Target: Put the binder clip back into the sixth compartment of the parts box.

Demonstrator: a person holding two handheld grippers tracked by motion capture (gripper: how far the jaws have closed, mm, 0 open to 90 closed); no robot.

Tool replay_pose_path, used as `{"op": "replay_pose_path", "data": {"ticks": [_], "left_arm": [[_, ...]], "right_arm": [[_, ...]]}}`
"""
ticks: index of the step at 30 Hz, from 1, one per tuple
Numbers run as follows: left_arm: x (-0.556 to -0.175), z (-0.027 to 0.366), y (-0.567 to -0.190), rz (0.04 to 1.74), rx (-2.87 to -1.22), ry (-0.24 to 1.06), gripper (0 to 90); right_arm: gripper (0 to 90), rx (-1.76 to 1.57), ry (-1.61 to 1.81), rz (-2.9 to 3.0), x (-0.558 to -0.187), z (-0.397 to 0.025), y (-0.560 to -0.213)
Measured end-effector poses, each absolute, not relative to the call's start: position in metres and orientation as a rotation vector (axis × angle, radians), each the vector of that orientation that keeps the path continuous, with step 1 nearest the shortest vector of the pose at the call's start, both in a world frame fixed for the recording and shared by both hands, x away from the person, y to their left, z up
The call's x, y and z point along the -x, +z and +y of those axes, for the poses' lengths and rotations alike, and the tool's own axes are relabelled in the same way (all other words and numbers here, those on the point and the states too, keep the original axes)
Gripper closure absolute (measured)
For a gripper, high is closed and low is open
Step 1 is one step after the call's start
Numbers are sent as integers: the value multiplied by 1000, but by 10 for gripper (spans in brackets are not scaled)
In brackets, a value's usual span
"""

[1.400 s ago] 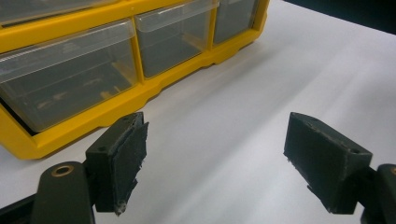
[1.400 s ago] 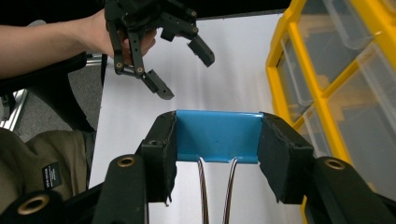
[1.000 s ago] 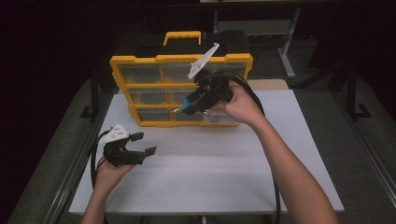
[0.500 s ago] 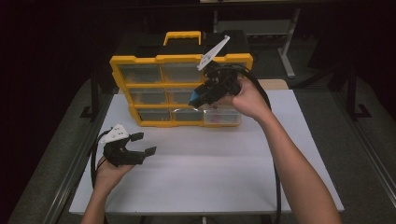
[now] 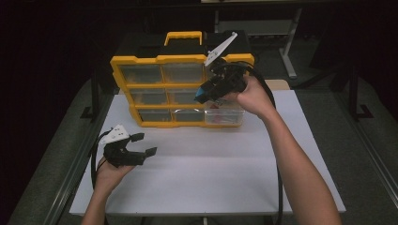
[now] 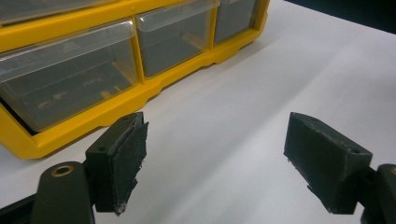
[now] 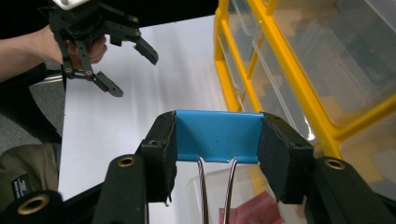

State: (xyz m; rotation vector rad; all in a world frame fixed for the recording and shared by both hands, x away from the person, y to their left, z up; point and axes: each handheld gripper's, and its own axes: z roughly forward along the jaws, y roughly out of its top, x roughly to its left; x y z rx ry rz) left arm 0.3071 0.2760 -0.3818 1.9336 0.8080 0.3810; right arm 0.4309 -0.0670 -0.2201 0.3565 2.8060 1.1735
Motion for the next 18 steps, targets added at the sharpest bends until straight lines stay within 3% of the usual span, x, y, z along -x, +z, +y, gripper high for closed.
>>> {"op": "replay_pose_path", "data": {"ticks": [18], "left_arm": [[-307, 276, -382, 807, -1937, 383, 208]], "right_arm": [[486, -460, 1144, 2768, -441, -88, -221]]}}
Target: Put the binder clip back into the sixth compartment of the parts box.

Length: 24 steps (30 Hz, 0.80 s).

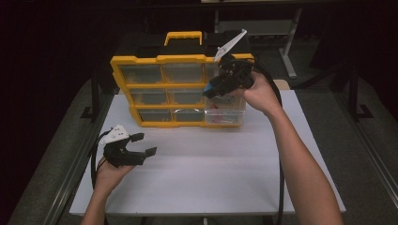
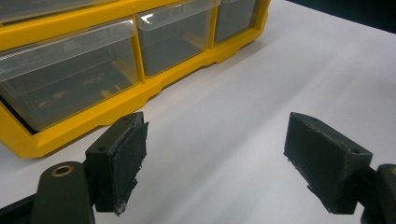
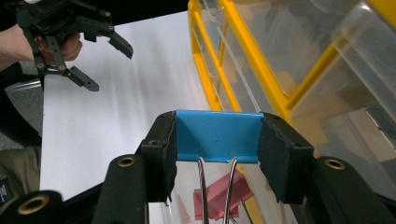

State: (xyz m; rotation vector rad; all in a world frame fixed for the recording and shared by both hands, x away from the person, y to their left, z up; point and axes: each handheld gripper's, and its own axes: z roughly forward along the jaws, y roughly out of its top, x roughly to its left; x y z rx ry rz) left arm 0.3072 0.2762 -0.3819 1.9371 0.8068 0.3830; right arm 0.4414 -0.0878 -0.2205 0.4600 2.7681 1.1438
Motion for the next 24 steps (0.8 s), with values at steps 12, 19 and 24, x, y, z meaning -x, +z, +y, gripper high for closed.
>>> {"op": "replay_pose_path", "data": {"ticks": [12, 19, 24], "left_arm": [[-307, 277, -381, 804, -1942, 385, 208], [-307, 277, -381, 804, -1941, 385, 208], [-307, 276, -381, 799, -1944, 386, 208]], "right_arm": [[486, -486, 1131, 2757, -443, -95, -224], [486, -512, 1108, 2762, -444, -99, -229], [485, -538, 1108, 2759, -445, -105, -235]]}}
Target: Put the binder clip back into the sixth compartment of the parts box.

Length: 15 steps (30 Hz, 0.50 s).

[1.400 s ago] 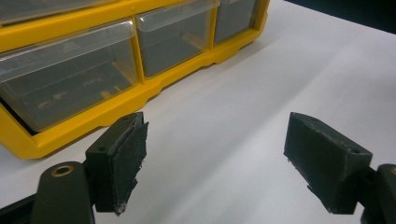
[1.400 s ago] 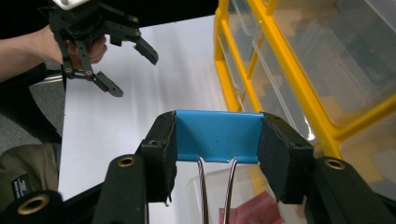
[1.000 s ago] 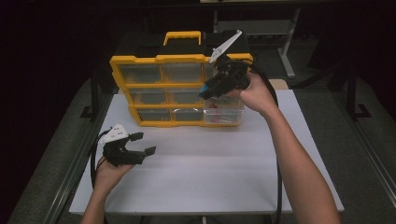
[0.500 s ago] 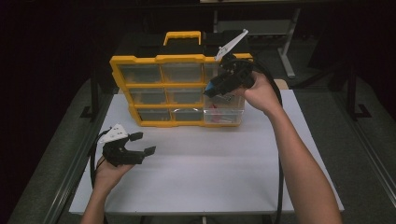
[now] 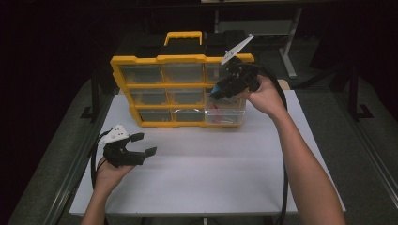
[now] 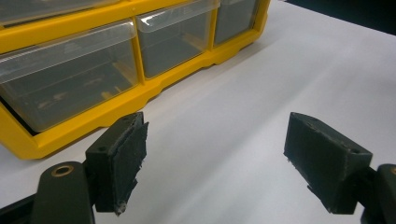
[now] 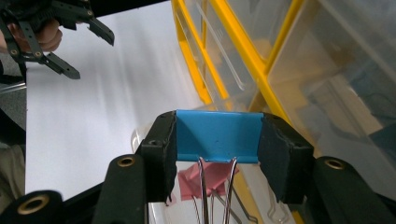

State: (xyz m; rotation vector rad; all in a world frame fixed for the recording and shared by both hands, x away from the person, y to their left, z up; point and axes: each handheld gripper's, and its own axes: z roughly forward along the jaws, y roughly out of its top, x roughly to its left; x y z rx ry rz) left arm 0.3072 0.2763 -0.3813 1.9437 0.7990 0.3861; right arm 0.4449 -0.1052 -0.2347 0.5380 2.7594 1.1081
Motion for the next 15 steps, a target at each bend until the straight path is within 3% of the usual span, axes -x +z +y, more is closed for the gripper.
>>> {"op": "replay_pose_path", "data": {"ticks": [15], "left_arm": [[-307, 276, -382, 803, -1939, 382, 207]], "right_arm": [[468, -576, 1105, 2764, -446, -118, -246]]}}
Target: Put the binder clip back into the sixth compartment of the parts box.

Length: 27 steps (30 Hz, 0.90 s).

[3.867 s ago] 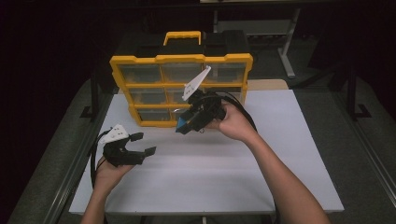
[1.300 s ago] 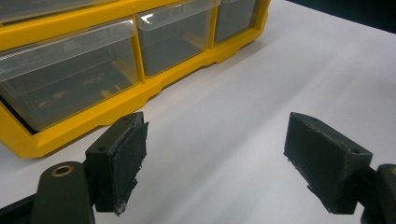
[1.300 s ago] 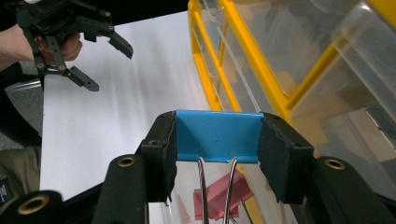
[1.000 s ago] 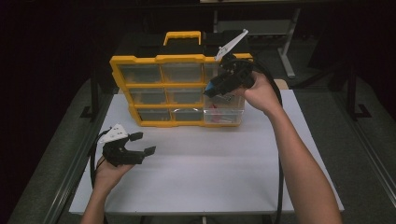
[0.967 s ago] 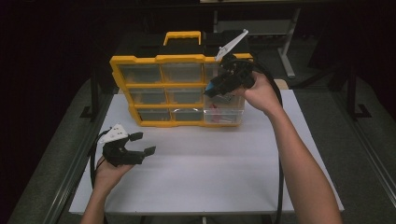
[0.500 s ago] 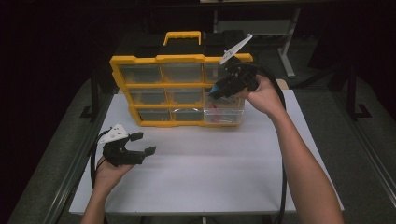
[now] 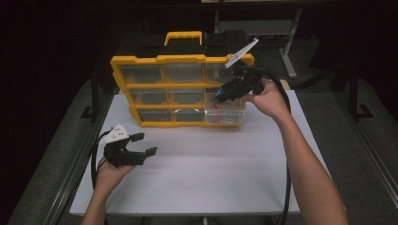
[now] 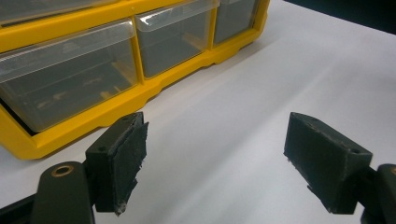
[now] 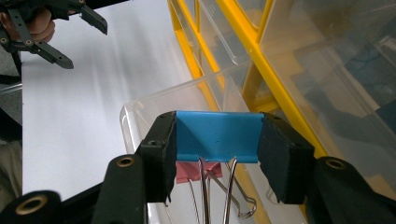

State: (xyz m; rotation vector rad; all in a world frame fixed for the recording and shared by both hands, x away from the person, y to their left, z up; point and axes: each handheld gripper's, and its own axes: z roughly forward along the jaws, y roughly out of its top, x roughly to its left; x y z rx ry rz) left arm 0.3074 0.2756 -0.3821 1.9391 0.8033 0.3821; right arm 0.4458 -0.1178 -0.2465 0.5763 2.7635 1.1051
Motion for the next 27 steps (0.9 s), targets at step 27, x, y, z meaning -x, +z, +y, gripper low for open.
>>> {"op": "replay_pose_path", "data": {"ticks": [27], "left_arm": [[-309, 277, -383, 809, -1938, 379, 207]], "right_arm": [[568, -560, 1192, 2777, -432, -123, -243]]}}
